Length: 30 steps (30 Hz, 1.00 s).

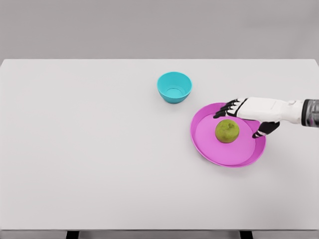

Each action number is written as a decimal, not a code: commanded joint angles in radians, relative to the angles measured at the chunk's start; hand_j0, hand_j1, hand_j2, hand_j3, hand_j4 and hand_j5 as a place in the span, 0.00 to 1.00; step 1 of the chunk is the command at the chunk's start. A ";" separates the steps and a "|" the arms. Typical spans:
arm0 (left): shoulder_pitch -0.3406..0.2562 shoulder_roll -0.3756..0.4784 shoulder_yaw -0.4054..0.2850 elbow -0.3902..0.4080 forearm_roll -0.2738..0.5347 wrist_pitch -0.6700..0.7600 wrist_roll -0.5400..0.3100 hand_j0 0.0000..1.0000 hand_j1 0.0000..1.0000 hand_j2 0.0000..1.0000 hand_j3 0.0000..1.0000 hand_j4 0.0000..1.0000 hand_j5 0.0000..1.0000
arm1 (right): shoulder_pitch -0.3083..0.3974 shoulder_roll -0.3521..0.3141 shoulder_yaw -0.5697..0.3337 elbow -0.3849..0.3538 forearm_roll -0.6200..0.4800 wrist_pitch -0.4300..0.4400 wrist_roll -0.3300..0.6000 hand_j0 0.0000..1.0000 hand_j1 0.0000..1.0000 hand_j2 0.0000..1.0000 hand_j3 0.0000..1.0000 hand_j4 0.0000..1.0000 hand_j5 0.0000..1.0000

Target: Put the apple from the pink plate into the blue bowl with your right arm

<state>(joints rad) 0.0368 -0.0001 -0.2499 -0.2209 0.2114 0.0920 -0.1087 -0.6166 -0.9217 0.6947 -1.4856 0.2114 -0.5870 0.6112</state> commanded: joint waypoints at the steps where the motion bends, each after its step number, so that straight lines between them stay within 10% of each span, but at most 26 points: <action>1: 0.000 0.000 0.000 0.000 0.000 0.000 0.000 1.00 1.00 1.00 1.00 1.00 1.00 | -0.003 0.017 0.028 0.027 -0.004 0.001 0.000 1.00 1.00 1.00 1.00 1.00 1.00; 26: 0.000 0.000 0.000 0.000 0.000 -0.002 0.000 1.00 1.00 1.00 1.00 1.00 1.00 | -0.055 0.064 0.131 0.080 -0.003 0.001 0.000 0.99 0.99 0.99 0.99 0.99 0.99; 30: 0.000 0.000 0.000 0.000 0.000 0.000 0.000 1.00 1.00 1.00 1.00 1.00 1.00 | -0.063 0.069 0.134 0.082 -0.003 0.001 0.000 0.65 0.65 0.65 0.65 0.65 0.65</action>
<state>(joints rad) 0.0368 0.0000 -0.2499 -0.2209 0.2113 0.0920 -0.1087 -0.6796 -0.8538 0.8267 -1.4035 0.2134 -0.5886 0.6112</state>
